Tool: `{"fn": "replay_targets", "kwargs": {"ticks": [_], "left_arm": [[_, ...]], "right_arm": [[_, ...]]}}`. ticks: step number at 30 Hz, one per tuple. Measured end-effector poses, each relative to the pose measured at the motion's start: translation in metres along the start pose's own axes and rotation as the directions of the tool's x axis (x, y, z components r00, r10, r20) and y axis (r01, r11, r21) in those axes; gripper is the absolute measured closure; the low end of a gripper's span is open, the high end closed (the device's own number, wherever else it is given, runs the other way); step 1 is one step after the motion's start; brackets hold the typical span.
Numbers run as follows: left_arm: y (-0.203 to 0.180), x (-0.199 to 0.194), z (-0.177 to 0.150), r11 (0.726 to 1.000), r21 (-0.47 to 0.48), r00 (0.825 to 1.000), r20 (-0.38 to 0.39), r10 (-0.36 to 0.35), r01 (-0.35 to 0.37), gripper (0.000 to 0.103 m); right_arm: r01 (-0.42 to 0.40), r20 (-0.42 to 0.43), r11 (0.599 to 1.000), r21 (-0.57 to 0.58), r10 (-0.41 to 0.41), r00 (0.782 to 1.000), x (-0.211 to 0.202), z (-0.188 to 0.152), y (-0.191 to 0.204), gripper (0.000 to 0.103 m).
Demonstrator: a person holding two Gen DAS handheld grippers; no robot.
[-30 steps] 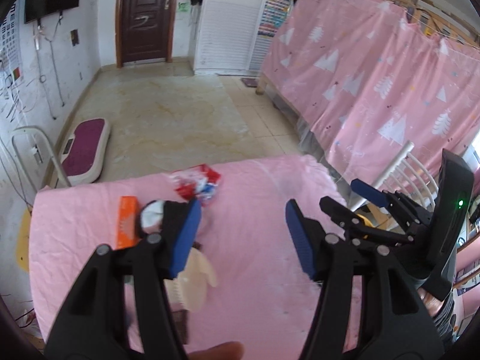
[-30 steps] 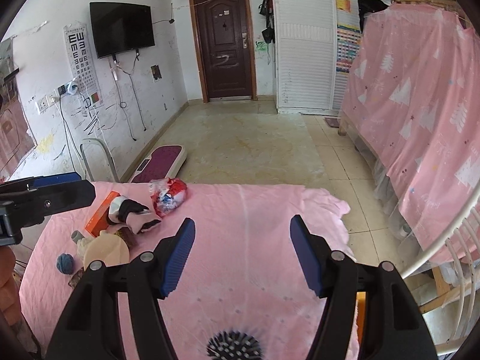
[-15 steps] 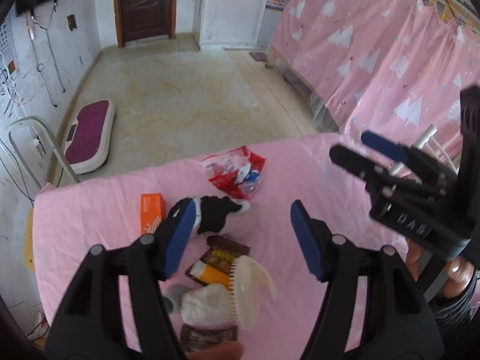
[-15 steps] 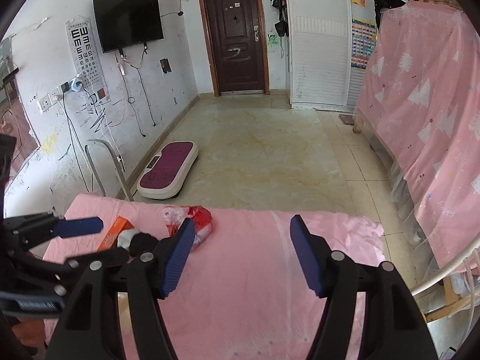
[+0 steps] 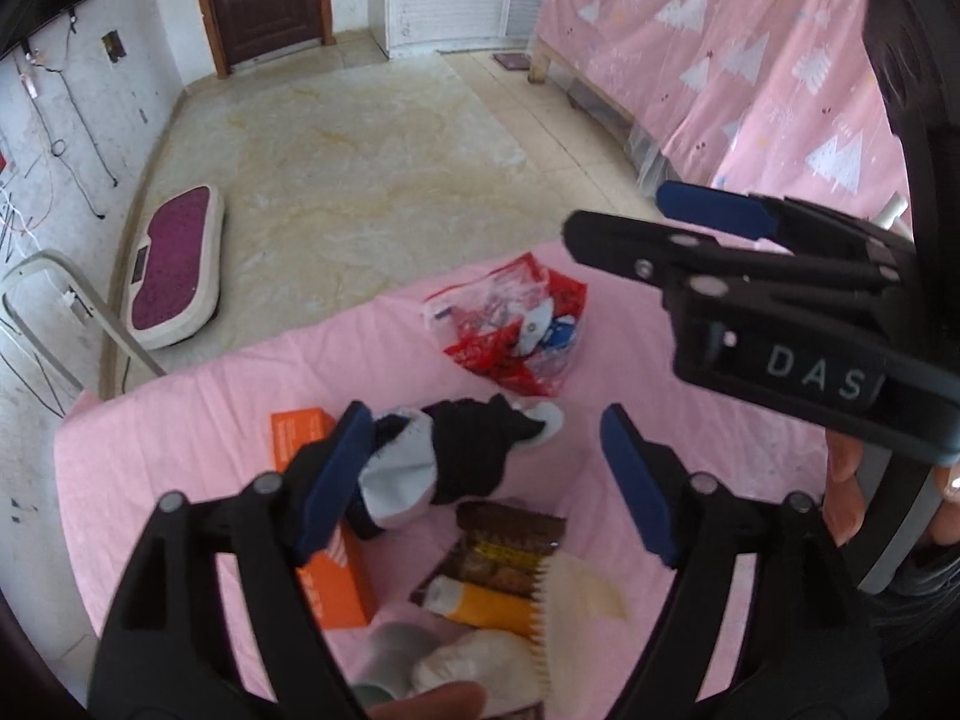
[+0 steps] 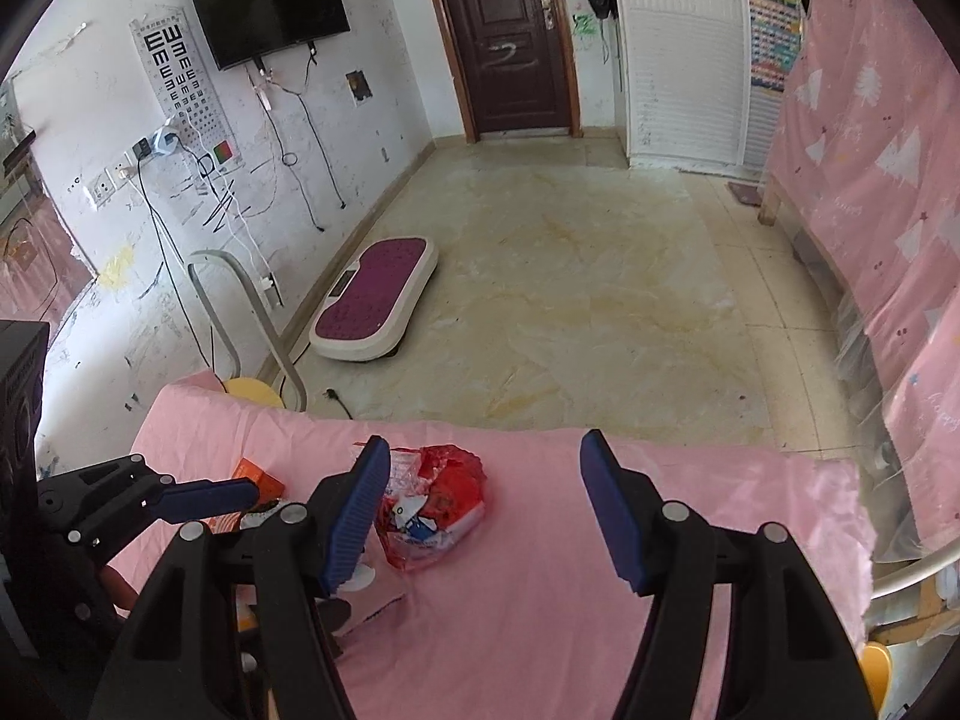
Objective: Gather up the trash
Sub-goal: 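Grasp the black-and-white sock with the left tool while the right tool grasps the red wrapper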
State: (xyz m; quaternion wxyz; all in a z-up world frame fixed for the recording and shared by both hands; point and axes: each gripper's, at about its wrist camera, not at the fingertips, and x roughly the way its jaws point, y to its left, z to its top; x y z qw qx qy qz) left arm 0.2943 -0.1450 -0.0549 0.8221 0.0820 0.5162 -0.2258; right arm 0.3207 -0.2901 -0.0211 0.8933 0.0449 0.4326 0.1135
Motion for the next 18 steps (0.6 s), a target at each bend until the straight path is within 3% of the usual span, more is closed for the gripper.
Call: {"fn": "replay_targets", "kwargs": {"ticks": [7, 12, 18], "left_arm": [[-0.001, 0.016, -0.001, 0.998, 0.053, 0.999, -0.041, 0.026, -0.024, 0.024], [-0.005, 0.016, -0.004, 0.995, 0.081, 0.998, -0.028, 0.06, -0.058, 0.042], [-0.007, 0.009, -0.01, 0.993, 0.101, 0.998, 0.006, 0.065, -0.066, 0.052]], "right_arm": [[-0.036, -0.066, 0.999, 0.007, 0.036, 0.997, 0.025, -0.001, 0.0, 0.047], [-0.059, -0.091, 0.998, -0.005, 0.058, 0.994, 0.033, -0.004, 0.006, 0.047], [-0.084, -0.123, 0.996, -0.025, 0.08, 0.989, 0.043, -0.009, 0.018, 0.051]]}}
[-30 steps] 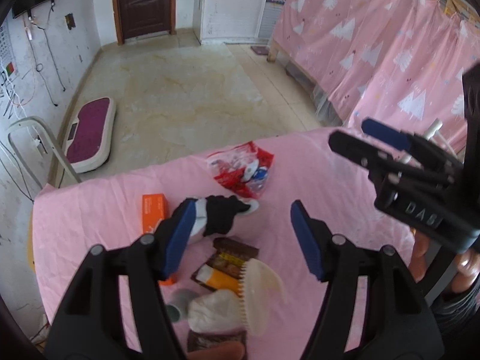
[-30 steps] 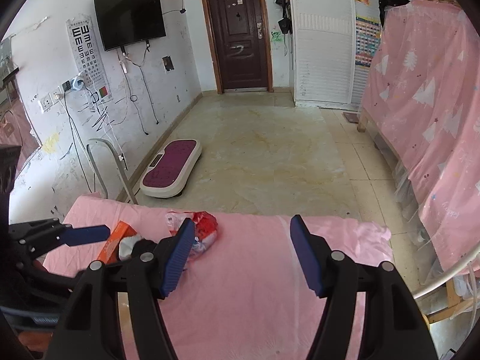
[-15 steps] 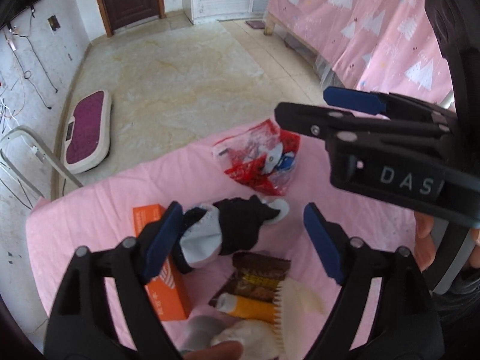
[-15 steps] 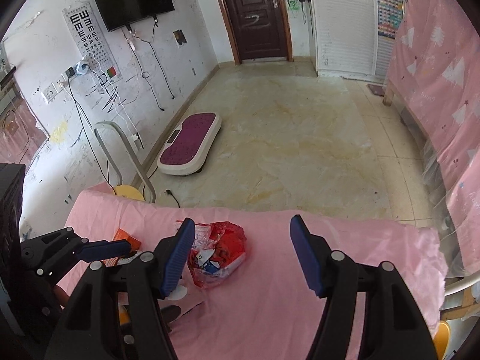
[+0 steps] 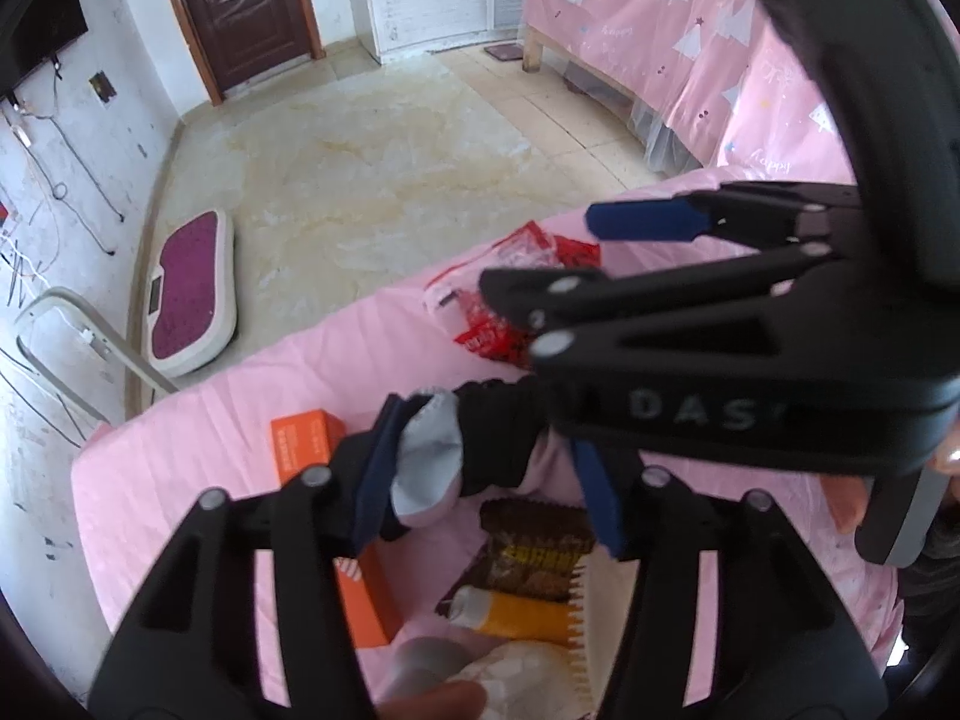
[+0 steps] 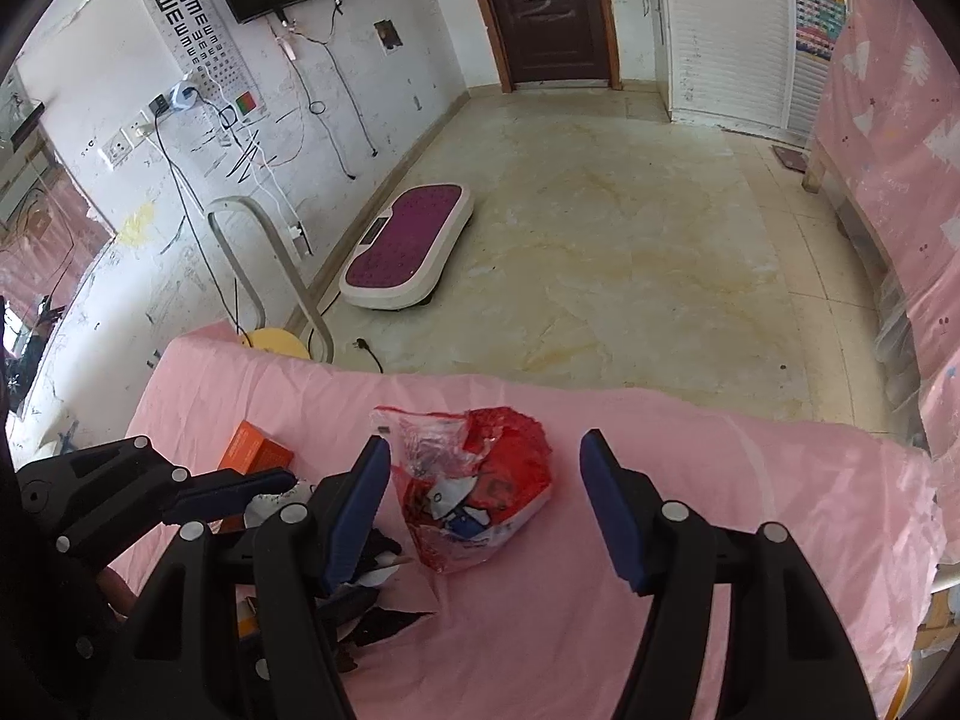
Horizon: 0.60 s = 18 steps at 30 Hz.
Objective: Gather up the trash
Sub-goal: 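Grasp the black-and-white sock with the left tool while the right tool grasps the red wrapper, then carry both items to the orange bucket and open the left tool over it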
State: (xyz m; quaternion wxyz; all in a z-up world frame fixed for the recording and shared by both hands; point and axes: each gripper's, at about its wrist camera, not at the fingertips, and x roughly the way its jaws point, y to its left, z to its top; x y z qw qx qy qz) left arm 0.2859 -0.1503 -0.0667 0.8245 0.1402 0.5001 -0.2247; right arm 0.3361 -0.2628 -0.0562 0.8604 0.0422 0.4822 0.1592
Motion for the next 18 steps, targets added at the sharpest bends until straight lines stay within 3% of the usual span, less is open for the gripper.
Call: {"fn": "replay_targets", "kwargs": {"ticks": [2, 5, 18], "left_arm": [[-0.001, -0.002, -0.003, 1.0, 0.009, 1.0, 0.006, 0.002, -0.003, 0.053], [0.0, -0.003, -0.005, 1.0, 0.007, 1.0, 0.011, 0.001, -0.001, 0.055], [-0.005, -0.029, -0.005, 0.999, -0.031, 0.998, 0.065, -0.005, 0.007, 0.058]], "right_arm": [[-0.002, -0.022, 1.0, -0.007, 0.002, 1.0, 0.005, -0.002, 0.001, 0.07], [-0.01, -0.019, 1.0, -0.017, 0.009, 1.0, 0.006, -0.005, 0.004, 0.078], [-0.005, 0.069, 1.0, 0.031, 0.003, 0.998, -0.041, -0.017, -0.013, 0.081]]}}
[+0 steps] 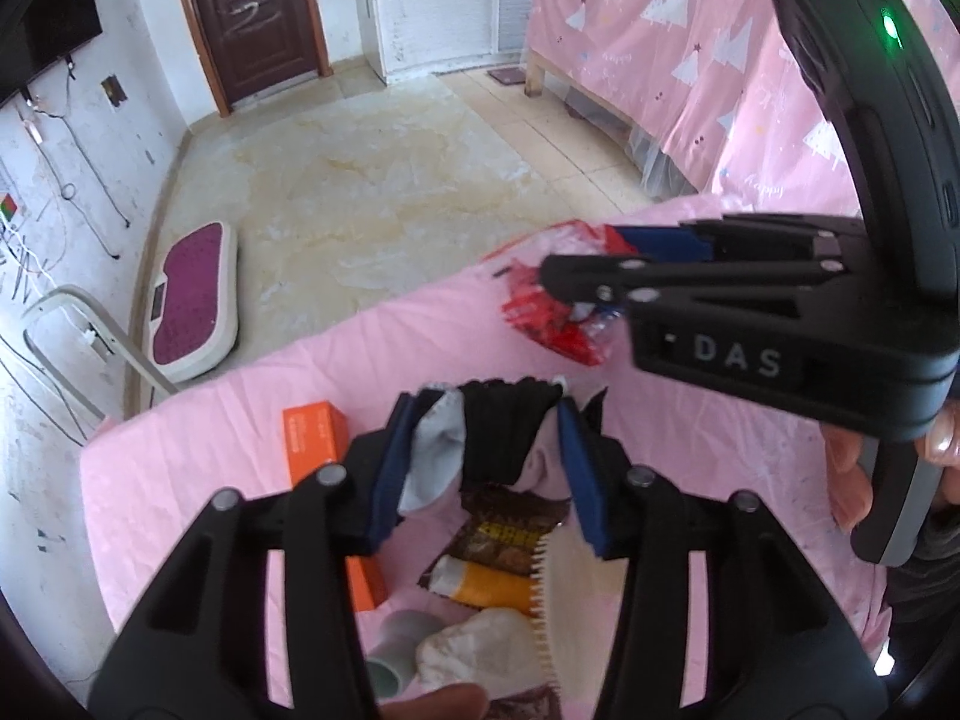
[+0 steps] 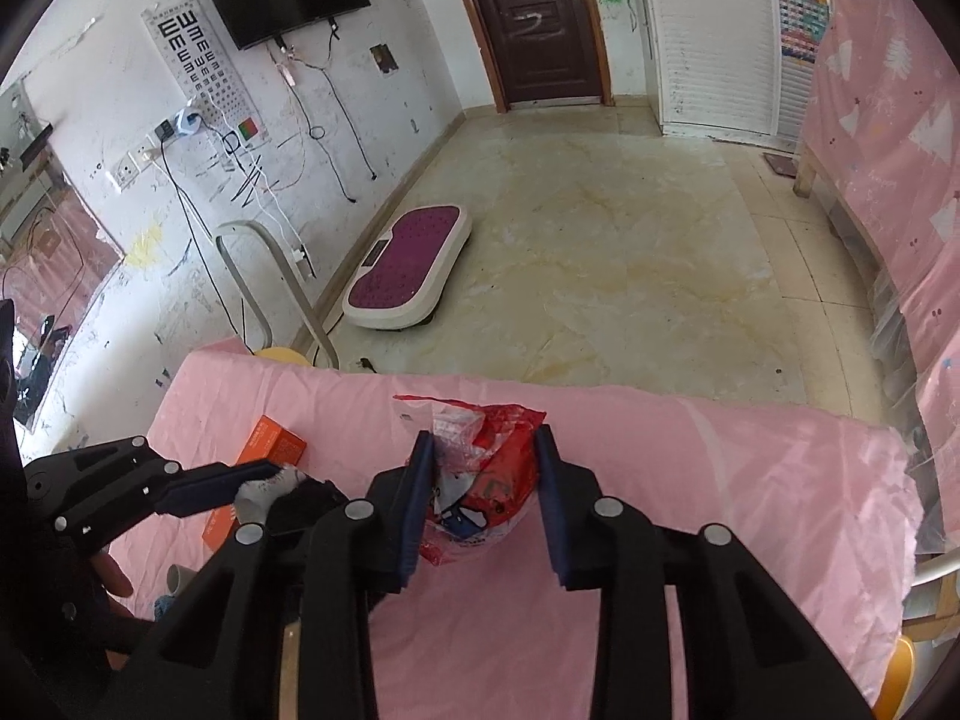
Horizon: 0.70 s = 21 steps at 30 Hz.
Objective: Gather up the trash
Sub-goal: 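Carry both items to the orange bucket and open the left tool over it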
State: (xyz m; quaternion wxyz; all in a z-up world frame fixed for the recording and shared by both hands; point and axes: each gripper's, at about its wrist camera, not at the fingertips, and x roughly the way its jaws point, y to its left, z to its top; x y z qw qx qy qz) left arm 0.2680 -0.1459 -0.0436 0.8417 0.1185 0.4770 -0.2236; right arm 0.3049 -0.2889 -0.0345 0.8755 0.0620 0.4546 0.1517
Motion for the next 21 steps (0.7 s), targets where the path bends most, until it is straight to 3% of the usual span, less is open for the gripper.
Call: {"fn": "replay_targets", "kwargs": {"ticks": [10, 21], "left_arm": [[-0.025, -0.024, 0.001, 0.999, 0.029, 0.999, 0.04, 0.015, -0.016, 0.058], [-0.087, -0.046, 0.007, 0.995, 0.094, 0.997, 0.079, 0.014, -0.021, 0.058]], "right_arm": [[0.026, 0.071, 0.999, 0.032, -0.028, 0.997, -0.053, -0.018, -0.022, 0.081], [0.052, 0.154, 0.993, 0.109, -0.068, 0.986, -0.12, -0.052, -0.071, 0.081]]}}
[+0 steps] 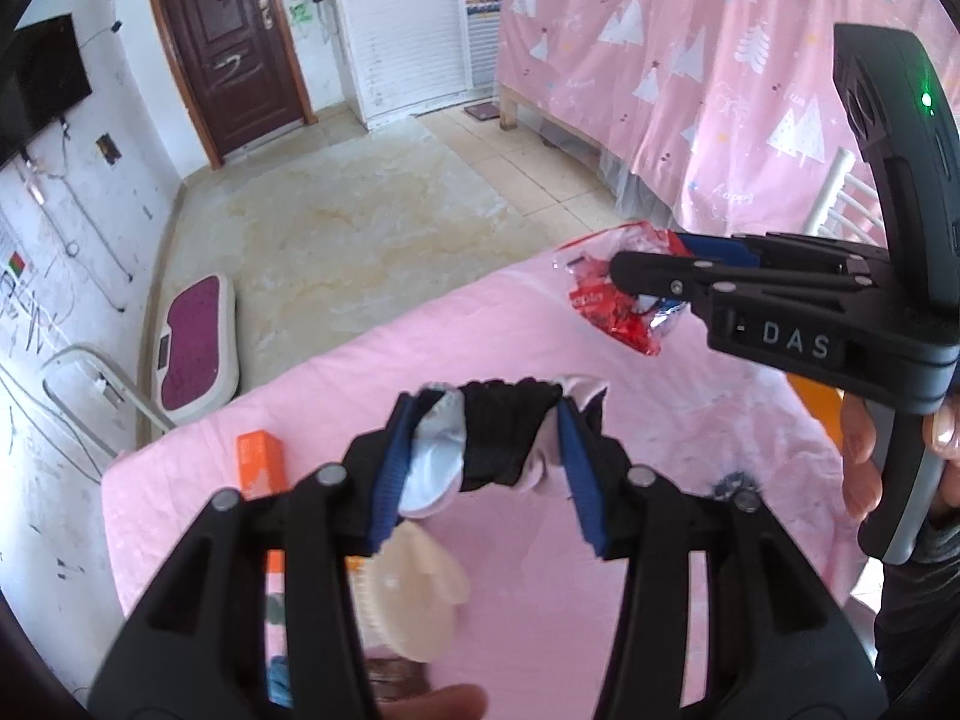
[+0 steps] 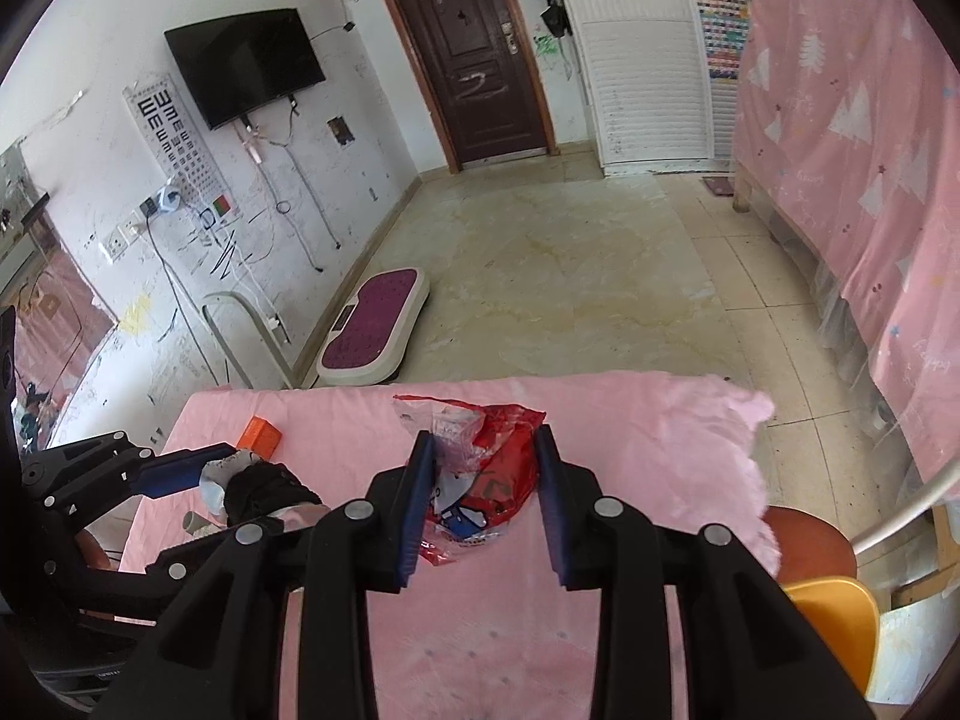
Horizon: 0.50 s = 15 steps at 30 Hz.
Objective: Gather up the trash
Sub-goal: 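Carry both items to the orange bucket and open the left tool over it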
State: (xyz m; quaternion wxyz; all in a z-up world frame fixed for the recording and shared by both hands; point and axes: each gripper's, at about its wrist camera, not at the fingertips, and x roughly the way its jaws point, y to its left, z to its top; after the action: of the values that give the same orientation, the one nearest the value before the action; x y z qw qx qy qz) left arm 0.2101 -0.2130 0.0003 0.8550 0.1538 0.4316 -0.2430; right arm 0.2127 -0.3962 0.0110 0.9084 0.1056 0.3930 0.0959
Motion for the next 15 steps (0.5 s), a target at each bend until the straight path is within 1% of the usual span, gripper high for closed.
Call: {"fn": "replay_targets", "kwargs": {"ticks": [8, 12, 15], "left_arm": [[-0.061, -0.008, 0.011, 0.997, 0.08, 1.0, 0.015, -0.024, 0.022, 0.057], [-0.096, -0.01, 0.019, 0.991, 0.123, 0.999, 0.018, -0.046, 0.043, 0.057], [-0.122, -0.011, 0.024, 0.986, 0.156, 0.998, 0.02, -0.064, 0.06, 0.057]], "right_arm": [[0.042, 0.058, 0.996, 0.084, -0.047, 0.997, -0.052, -0.019, -0.06, 0.08], [0.059, 0.088, 0.99, 0.126, -0.071, 0.994, -0.075, -0.031, -0.087, 0.08], [0.077, 0.112, 0.983, 0.169, -0.097, 0.989, -0.096, -0.044, -0.114, 0.08]]}}
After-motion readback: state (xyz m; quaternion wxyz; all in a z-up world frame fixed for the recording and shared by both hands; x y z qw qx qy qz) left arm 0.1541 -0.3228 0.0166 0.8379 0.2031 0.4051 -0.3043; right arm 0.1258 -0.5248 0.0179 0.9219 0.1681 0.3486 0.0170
